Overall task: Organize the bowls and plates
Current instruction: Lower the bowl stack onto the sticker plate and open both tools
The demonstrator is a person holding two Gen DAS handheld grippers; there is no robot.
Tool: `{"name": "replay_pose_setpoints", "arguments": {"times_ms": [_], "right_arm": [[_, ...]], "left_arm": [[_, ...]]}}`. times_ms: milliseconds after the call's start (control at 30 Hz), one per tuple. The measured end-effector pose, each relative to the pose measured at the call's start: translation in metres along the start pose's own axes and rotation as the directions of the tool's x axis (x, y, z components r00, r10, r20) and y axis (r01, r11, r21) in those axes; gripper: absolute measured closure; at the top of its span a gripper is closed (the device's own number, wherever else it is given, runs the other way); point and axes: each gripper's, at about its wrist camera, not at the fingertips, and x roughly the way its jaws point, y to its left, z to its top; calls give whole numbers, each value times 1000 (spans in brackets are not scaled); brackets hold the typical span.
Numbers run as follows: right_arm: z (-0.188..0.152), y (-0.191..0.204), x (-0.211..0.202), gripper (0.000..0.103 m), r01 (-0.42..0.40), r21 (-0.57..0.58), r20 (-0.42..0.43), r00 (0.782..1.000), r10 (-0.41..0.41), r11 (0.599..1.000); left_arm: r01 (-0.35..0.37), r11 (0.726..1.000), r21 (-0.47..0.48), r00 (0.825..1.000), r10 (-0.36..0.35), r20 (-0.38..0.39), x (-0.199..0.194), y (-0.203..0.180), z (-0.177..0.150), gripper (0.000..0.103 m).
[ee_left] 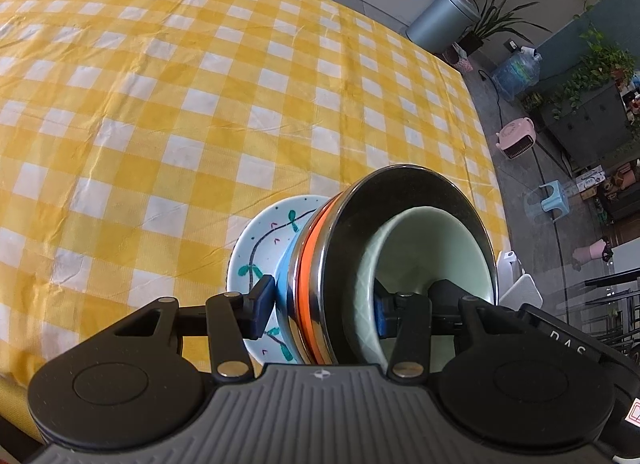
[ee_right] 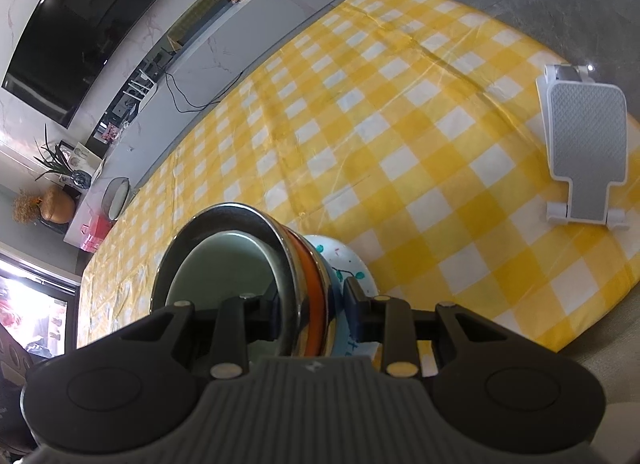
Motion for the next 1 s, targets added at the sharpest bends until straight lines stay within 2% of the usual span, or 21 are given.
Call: {"name": "replay_pose_setpoints", "arguments": {"times_ms": [233,500,633,1000], "right_arm": [[-2,0,5,72,-14,2,-3,1000,14,1000],[-3,-1,3,65,-38,-4,9,999,38,999],[-3,-3,3,65,-50,7,6,999,50,999],[-4,0,4,47,-61,-8,3,998,61,998]], "left_arm": [[-4,1000,-7,1000,4,4,1,3,0,50],[-11,1000,3,1000,11,10,-1,1,-2,52],[-10,1000,-1,1000,10,13,-1,1,-1,51],[31,999,-24,999,-30,40,-6,6,1,39]]}}
